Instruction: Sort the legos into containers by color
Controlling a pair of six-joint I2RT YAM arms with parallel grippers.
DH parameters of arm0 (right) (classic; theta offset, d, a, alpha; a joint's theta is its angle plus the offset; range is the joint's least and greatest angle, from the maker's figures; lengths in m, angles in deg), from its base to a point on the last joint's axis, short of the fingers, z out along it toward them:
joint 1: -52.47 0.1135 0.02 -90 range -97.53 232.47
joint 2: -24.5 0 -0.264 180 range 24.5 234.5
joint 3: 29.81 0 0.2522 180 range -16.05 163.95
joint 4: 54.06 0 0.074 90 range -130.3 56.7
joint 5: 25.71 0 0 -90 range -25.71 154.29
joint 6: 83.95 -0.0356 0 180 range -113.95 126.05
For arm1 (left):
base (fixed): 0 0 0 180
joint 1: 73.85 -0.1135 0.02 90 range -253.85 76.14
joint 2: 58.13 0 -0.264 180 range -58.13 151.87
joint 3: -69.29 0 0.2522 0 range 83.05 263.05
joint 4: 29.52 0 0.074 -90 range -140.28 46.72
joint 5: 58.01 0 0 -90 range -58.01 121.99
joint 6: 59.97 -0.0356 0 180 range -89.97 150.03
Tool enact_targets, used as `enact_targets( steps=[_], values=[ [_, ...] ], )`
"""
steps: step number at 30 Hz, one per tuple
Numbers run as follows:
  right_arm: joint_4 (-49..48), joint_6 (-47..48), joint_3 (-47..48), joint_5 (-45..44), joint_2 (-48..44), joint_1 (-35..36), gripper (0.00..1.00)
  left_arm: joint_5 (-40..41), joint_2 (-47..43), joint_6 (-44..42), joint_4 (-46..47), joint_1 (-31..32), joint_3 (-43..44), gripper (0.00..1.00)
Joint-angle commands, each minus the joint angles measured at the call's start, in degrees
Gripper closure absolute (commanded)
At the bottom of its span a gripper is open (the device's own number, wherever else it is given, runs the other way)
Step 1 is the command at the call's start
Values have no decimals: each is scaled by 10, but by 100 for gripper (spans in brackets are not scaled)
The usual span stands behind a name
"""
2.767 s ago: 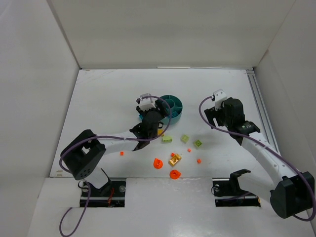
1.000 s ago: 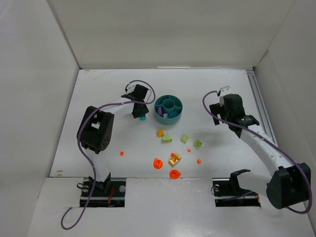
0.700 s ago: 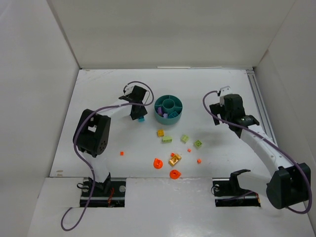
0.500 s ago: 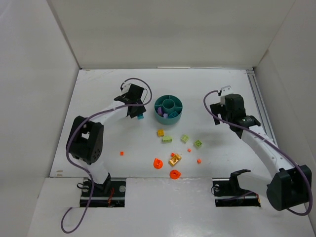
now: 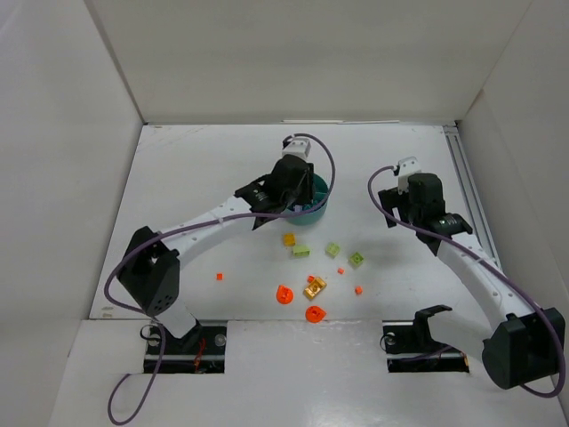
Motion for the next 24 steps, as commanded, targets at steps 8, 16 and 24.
enact_targets(
  steps=[8, 16, 24],
  values=[
    [-29, 5, -2, 7, -16, -4, 0, 99, 89, -30, 13, 34, 81, 90],
    [-29, 5, -2, 12, -10, -4, 0, 164, 97, -24, 58, 65, 64, 86],
    [-29, 10, -2, 12, -10, -4, 0, 191, 97, -9, 64, 65, 53, 71]
  ],
)
